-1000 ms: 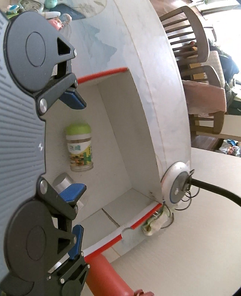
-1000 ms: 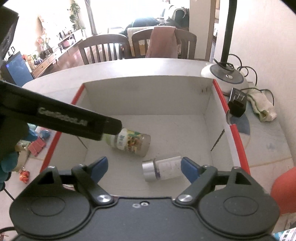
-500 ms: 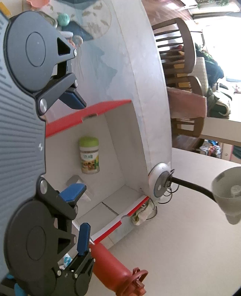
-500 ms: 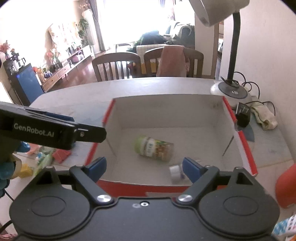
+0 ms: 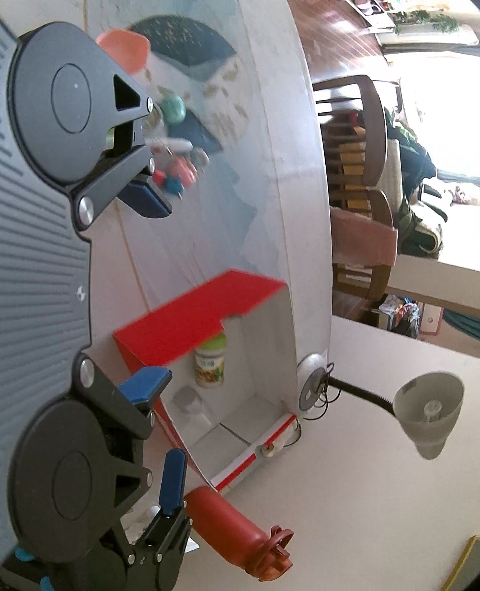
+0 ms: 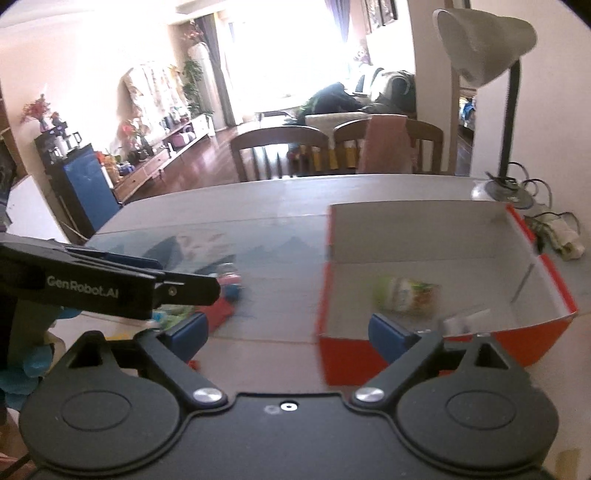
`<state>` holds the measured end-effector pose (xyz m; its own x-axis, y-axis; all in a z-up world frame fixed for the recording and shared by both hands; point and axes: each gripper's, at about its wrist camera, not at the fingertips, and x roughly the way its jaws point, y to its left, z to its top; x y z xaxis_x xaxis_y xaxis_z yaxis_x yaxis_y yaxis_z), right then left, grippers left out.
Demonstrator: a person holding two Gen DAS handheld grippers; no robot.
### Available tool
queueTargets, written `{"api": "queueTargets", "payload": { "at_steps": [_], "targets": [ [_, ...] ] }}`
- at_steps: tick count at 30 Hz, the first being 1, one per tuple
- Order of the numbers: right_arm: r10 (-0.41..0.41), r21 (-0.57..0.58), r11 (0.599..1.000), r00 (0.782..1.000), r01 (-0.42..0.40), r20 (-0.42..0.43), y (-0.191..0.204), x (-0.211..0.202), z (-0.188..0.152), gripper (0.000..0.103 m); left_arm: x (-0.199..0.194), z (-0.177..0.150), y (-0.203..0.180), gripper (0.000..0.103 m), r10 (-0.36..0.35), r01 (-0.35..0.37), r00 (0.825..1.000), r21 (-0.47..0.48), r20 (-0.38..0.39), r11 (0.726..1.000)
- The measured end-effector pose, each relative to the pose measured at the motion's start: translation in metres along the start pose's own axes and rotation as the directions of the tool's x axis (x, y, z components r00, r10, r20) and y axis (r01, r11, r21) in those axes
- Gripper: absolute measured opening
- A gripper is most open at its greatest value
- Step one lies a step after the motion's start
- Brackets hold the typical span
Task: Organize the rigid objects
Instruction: 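Grasp the yellow box with the left gripper while the right grasps the orange keychain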
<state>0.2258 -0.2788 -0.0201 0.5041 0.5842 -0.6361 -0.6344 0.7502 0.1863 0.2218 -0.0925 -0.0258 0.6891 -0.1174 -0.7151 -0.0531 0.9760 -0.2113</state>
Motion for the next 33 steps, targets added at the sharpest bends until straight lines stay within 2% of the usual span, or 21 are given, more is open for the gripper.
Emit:
{"api": "queueTargets", "payload": {
  "at_steps": [5, 7, 12, 13, 16, 23, 33],
  "targets": [
    [0.031, 0.003, 1.000, 1.000, -0.031, 0.002, 0.028, 0.007, -0.009, 0.100, -0.022, -0.018, 0.034, 0.091, 0.015, -0.014, 1.000, -0.006, 0.007, 1.000],
    [0.033, 0.009, 0.999, 0.999, -0.033, -0.007, 0.037, 0.012, -0.012, 0.100, -0.029, -0.024, 0.046, 0.096, 0.023, -0.023, 1.000, -0.005, 0.012, 1.000],
    [0.011, -0.003, 1.000, 0.999, -0.011, -0.033, 0.058, 0.026, -0.019, 0.100, -0.042, -0.038, 0.076, 0.097, 0.046, -0.045, 0.999, -0.018, 0.026, 0.999],
    [0.007, -0.008, 1.000, 0.999, -0.007, -0.037, 0.063, 0.030, -0.023, 0.100, -0.042, -0.041, 0.081, 0.102, 0.052, -0.051, 0.998, -0.025, 0.026, 0.998],
    [-0.004, -0.034, 0.999, 0.998, 0.002, -0.056, 0.076, 0.042, -0.029, 0.100, -0.043, -0.049, 0.098, 0.103, 0.071, -0.070, 0.997, -0.045, 0.026, 0.996],
    [-0.012, -0.106, 0.994, 0.995, 0.001, -0.100, 0.104, 0.074, -0.043, 0.099, -0.031, -0.070, 0.140, 0.103, 0.102, -0.108, 0.993, -0.115, -0.055, 0.987],
    [-0.007, -0.214, 0.976, 0.980, -0.037, -0.201, 0.125, 0.123, -0.063, 0.094, 0.002, -0.108, 0.193, 0.103, 0.172, -0.227, 0.963, -0.278, -0.208, 0.933]
  ]
}}
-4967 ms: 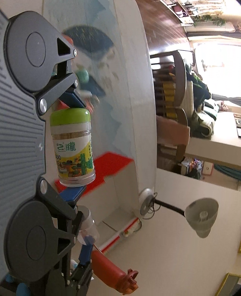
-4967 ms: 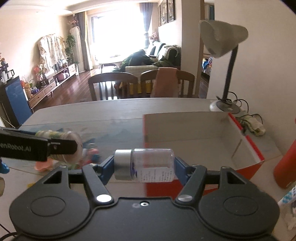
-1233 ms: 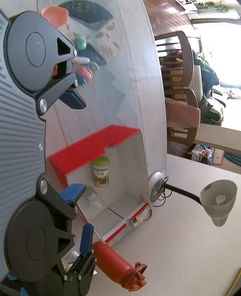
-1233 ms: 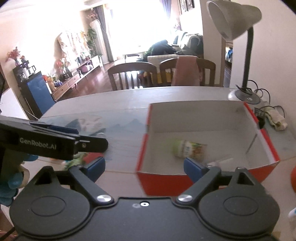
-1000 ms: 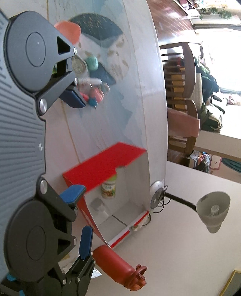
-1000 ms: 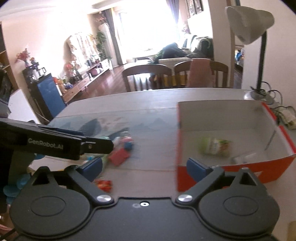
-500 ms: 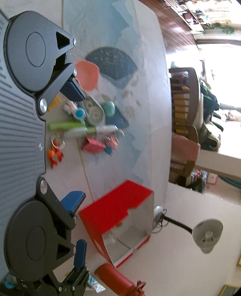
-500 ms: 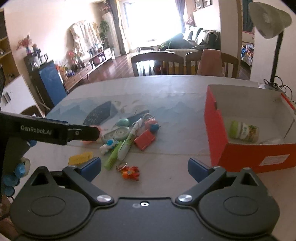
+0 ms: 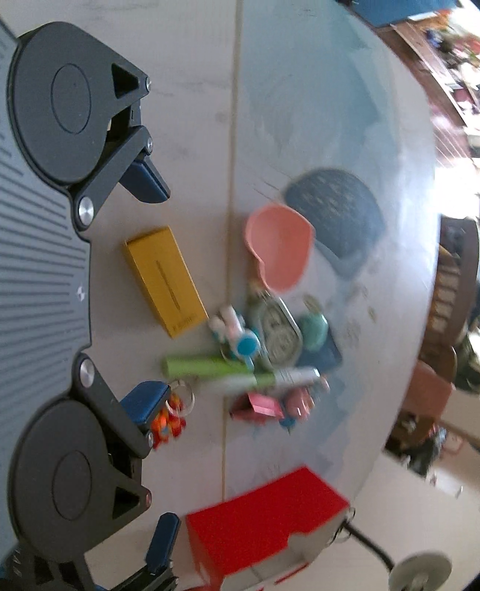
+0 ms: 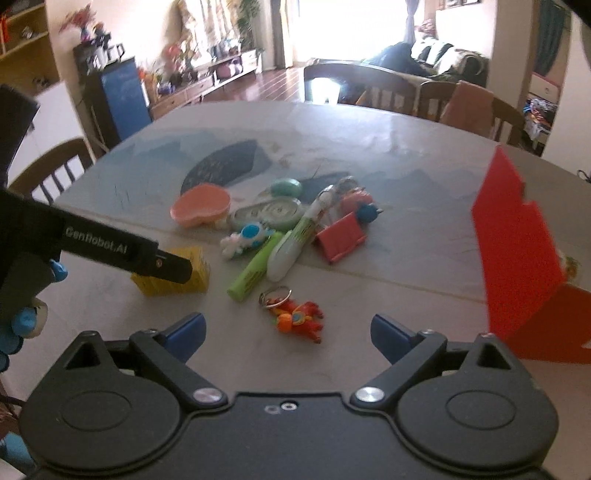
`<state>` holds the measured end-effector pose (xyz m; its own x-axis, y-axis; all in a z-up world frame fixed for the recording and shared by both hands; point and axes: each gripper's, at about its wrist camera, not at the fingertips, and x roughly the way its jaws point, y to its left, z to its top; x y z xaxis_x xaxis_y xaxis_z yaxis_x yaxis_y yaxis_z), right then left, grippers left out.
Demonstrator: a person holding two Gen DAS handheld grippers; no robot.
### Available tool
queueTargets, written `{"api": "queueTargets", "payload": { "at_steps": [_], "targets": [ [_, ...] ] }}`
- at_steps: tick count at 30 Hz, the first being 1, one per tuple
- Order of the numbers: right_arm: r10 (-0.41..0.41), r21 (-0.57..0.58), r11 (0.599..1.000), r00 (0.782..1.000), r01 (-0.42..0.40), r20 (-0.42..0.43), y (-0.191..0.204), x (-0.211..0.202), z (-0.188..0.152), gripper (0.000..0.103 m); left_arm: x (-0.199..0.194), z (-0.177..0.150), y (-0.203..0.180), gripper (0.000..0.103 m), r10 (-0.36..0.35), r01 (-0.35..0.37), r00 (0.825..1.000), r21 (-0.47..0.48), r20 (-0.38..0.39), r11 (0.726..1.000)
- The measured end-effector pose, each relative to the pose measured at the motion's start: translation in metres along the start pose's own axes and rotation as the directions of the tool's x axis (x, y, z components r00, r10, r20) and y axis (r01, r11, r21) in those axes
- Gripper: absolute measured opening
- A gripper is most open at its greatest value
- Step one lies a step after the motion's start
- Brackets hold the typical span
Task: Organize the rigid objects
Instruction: 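Grasp the yellow box with the left gripper while the right grasps the orange keychain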
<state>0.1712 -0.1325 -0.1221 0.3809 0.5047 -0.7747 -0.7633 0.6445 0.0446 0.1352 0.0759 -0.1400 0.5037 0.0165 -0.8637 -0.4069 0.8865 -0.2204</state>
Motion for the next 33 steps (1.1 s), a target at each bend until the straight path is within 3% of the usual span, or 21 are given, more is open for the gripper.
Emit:
{"api": "queueTargets", "payload": {
  "at_steps": [4, 23, 30, 33],
  "targets": [
    [-0.006, -0.017, 1.000, 1.000, 0.005, -0.026, 0.000, 0.019, 0.002, 0.089, 0.011, 0.003, 0.008, 0.103, -0.002, 0.001, 1.000, -0.082, -0.018, 0.997],
    [0.016, -0.040, 0.999, 0.997, -0.019, -0.075, -0.005, 0.051, 0.006, 0.065, 0.032, 0.006, 0.008, 0.102, 0.098, -0.103, 0.995, -0.228, -0.032, 0.968],
    [0.011, -0.032, 0.999, 0.997, -0.013, -0.072, -0.006, 0.053, 0.006, 0.057, 0.027, 0.005, 0.002, 0.078, 0.096, -0.097, 0.995, -0.221, -0.014, 0.971],
    [0.001, -0.028, 1.000, 0.998, -0.003, -0.070, -0.008, 0.052, 0.007, 0.049, 0.025, 0.004, 0.000, 0.078, 0.109, -0.108, 0.994, -0.210, -0.009, 0.972]
  ]
}}
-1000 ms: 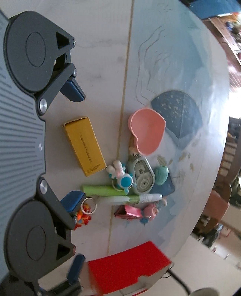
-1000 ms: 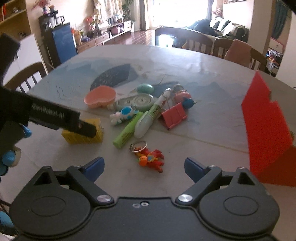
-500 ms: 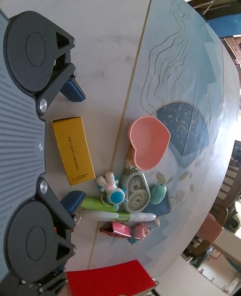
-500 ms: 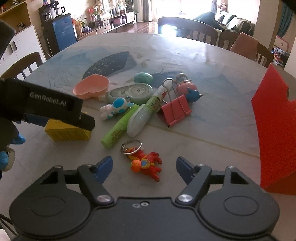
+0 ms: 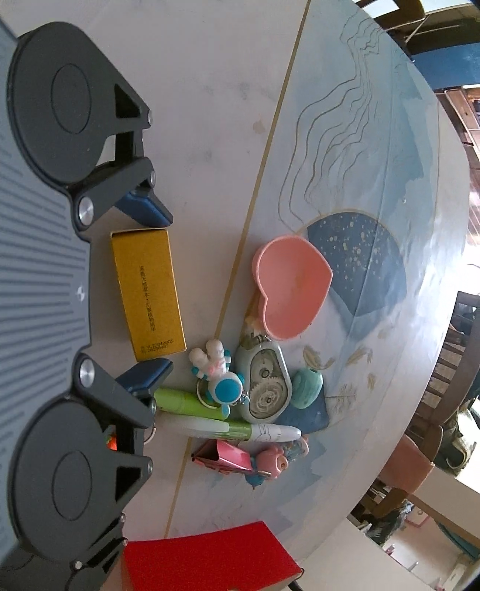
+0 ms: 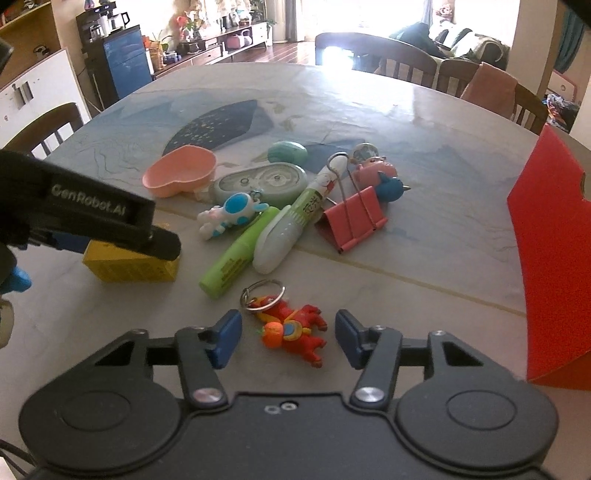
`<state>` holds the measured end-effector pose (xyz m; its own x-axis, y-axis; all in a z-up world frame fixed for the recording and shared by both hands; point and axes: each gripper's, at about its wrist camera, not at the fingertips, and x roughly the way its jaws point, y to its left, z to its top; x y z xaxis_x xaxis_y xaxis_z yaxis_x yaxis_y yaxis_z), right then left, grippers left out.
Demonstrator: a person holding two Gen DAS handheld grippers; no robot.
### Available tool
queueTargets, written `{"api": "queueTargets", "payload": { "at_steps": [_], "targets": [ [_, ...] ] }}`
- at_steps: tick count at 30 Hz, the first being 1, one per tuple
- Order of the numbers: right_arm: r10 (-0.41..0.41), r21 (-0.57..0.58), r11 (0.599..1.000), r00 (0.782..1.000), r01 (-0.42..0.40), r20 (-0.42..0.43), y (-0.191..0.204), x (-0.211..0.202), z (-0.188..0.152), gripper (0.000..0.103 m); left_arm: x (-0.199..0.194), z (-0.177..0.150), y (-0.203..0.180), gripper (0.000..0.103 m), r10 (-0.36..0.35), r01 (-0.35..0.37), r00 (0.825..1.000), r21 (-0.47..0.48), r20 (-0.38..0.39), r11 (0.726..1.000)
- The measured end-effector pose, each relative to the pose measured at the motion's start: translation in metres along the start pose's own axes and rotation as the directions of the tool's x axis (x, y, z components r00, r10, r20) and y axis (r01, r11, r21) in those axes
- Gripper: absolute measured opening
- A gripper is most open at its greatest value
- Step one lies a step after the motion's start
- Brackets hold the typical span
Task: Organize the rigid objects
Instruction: 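Grasp the yellow box with the left gripper while the right grasps the orange keychain, then carry the yellow box and orange keychain in both grippers over the red box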
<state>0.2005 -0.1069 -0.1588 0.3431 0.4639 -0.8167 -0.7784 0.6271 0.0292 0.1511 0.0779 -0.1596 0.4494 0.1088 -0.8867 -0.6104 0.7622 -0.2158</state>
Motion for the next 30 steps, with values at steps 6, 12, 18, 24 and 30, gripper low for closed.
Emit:
{"api": "queueTargets", "payload": {
  "at_steps": [6, 12, 18, 24, 30],
  "targets": [
    [-0.002, 0.029, 1.000, 1.000, 0.001, 0.007, -0.005, -0.003, -0.002, 0.039, 0.000, -0.001, 0.001, 0.077, 0.000, 0.000, 1.000, -0.006, 0.004, 1.000],
    [-0.004, 0.063, 0.998, 1.000, 0.003, 0.021, -0.010, -0.016, -0.005, 0.038, -0.004, -0.003, 0.001, 0.077, 0.002, -0.002, 1.000, 0.019, 0.005, 1.000],
    [0.008, 0.103, 0.995, 0.998, -0.014, 0.058, -0.015, -0.037, -0.004, 0.038, -0.013, -0.006, -0.001, 0.077, -0.013, 0.012, 1.000, 0.067, 0.010, 0.998],
    [0.017, 0.145, 0.989, 0.994, -0.032, 0.104, -0.020, -0.065, -0.001, 0.038, -0.030, -0.006, -0.007, 0.077, -0.048, 0.046, 0.999, 0.124, 0.017, 0.991],
    [0.001, 0.176, 0.984, 0.989, -0.027, 0.149, -0.028, -0.094, 0.005, 0.038, -0.050, -0.005, -0.024, 0.077, -0.086, 0.078, 0.996, 0.202, 0.031, 0.976]
  ]
}}
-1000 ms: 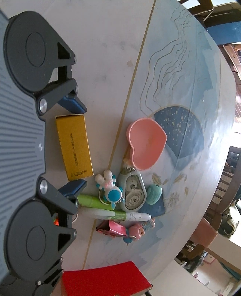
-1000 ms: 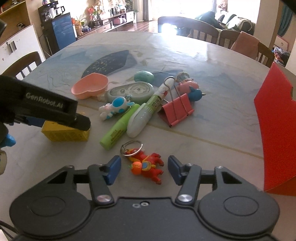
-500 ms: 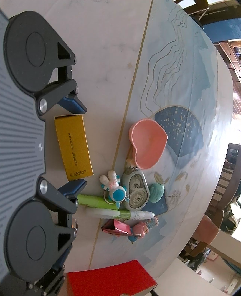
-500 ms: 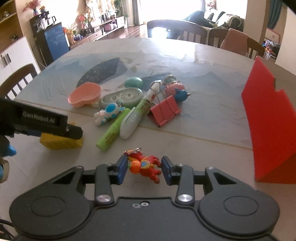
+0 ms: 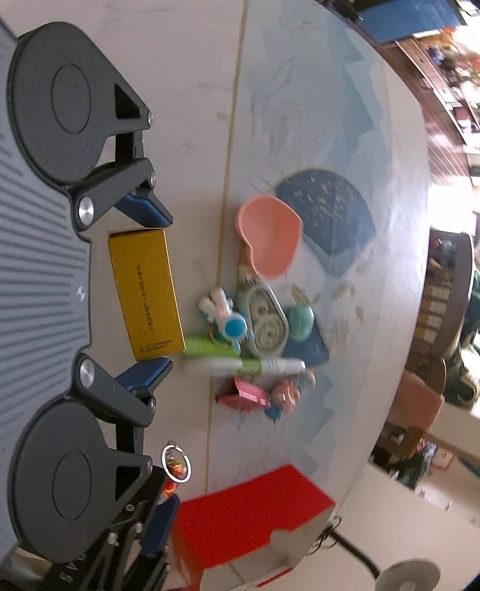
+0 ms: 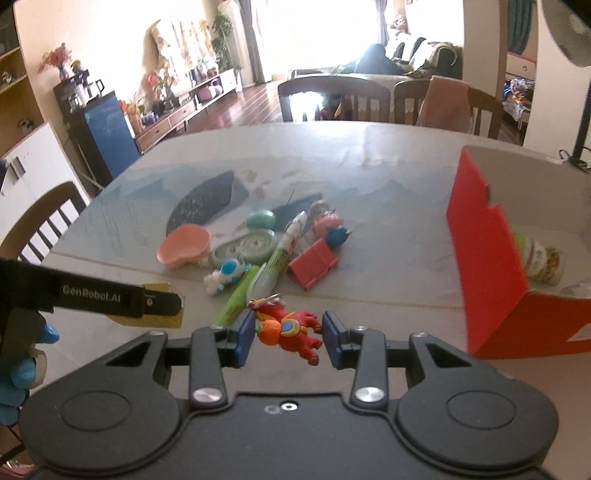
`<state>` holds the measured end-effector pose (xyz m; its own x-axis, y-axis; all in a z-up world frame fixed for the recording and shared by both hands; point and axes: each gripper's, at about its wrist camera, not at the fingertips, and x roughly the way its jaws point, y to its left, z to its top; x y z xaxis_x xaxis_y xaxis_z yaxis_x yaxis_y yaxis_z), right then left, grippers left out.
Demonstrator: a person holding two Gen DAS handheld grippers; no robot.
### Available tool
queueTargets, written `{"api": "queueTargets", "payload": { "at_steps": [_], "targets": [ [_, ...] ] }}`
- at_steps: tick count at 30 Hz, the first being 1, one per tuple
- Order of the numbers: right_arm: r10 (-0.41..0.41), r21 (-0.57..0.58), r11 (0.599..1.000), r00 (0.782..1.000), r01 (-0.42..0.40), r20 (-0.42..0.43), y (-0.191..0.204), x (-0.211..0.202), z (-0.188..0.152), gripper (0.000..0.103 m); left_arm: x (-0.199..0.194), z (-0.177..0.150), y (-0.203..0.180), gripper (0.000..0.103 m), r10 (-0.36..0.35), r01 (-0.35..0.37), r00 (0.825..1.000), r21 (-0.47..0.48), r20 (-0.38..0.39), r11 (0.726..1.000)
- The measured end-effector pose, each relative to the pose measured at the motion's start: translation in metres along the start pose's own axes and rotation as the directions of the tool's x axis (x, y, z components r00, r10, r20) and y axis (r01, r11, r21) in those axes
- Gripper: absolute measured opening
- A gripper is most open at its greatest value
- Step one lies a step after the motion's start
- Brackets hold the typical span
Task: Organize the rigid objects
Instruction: 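Carry the yellow box and orange keychain in both grippers over the red box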
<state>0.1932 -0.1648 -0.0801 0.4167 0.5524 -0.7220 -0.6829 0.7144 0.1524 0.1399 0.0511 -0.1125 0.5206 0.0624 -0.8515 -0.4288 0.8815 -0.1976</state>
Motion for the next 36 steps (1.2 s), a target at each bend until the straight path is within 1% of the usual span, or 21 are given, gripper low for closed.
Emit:
{"api": "queueTargets", "payload": {
  "at_steps": [7, 17, 26, 36],
  "targets": [
    [-0.007, 0.027, 1.000, 0.998, 0.006, 0.054, -0.011, -0.029, 0.015, 0.038, -0.019, 0.010, -0.031, 0.077, -0.046, 0.045, 0.999, 0.092, 0.014, 0.995],
    [-0.038, 0.066, 0.997, 0.991, 0.030, 0.130, -0.041, -0.063, 0.031, 0.038, -0.039, 0.029, -0.086, 0.077, -0.115, 0.102, 0.992, 0.202, 0.054, 0.974],
    [-0.089, 0.108, 0.992, 0.981, 0.072, 0.171, -0.087, -0.084, 0.038, 0.038, -0.041, 0.042, -0.142, 0.077, -0.175, 0.152, 0.982, 0.262, 0.067, 0.953],
    [-0.148, 0.147, 0.982, 0.974, 0.122, 0.174, -0.148, -0.095, 0.037, 0.039, -0.024, 0.046, -0.210, 0.077, -0.216, 0.191, 0.975, 0.316, 0.046, 0.929]
  ]
}}
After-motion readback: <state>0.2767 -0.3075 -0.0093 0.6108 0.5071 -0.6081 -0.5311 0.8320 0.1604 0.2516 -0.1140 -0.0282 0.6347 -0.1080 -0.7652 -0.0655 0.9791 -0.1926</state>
